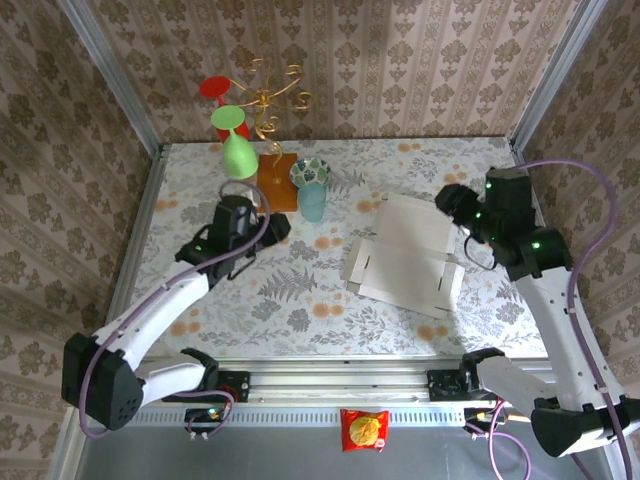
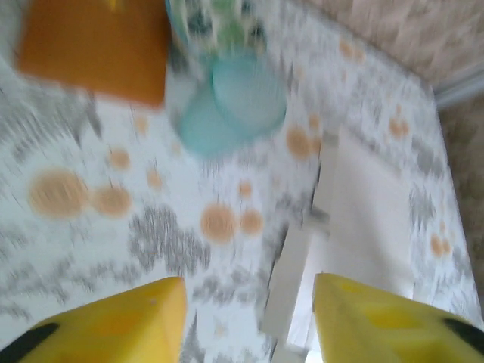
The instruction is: Fold the paper box
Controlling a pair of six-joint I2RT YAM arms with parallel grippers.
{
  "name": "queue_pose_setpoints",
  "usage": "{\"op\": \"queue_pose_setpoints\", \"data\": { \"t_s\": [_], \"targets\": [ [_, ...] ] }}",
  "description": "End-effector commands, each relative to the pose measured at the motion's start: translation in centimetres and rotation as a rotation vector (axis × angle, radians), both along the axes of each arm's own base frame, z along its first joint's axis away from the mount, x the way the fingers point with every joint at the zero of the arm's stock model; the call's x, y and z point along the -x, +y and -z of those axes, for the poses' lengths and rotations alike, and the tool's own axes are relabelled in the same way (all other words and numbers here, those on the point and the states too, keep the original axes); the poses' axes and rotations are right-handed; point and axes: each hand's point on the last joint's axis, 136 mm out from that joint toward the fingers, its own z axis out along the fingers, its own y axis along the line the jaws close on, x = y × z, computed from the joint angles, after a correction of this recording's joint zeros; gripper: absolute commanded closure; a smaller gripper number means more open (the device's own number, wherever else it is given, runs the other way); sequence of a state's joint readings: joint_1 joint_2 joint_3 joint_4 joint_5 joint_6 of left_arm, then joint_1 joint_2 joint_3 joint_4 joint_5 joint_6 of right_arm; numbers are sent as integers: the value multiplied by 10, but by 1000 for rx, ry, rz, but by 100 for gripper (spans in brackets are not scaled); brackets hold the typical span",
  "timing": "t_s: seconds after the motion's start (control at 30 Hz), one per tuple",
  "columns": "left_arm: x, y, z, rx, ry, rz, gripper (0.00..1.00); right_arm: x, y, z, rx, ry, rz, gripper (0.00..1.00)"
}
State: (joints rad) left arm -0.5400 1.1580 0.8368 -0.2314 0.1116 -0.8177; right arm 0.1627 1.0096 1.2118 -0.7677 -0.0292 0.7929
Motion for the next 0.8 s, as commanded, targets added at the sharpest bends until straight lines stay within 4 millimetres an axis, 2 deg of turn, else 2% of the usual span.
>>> {"op": "queue_pose_setpoints", "data": {
  "t_s": [0.0,0.17,0.23,0.37,0.43,0.5,0.63,0.7,0.77],
  "targets": [
    [15,-40,30,208,140,52,60,22,25,58,-80,204,-74,46],
    [27,-96,65,280,239,105,59,22,43,135,-283,346,-89,46],
    [31,-116,77,314,284,115,60,25,43,156,-363,394,-47,45],
    [31,-142,93,351,340,143,61,46,50,194,-503,469,56,42],
    [26,-150,91,327,338,171,64,55,47,205,-557,469,126,41],
    [21,-150,87,253,317,190,65,60,39,208,-560,452,175,41],
    [17,-137,89,75,333,207,62,65,30,208,-538,458,210,41],
    [20,-130,96,51,377,192,60,68,25,211,-528,476,224,41],
    [22,-129,95,64,375,192,60,67,15,212,-512,463,239,40]
  ]
}}
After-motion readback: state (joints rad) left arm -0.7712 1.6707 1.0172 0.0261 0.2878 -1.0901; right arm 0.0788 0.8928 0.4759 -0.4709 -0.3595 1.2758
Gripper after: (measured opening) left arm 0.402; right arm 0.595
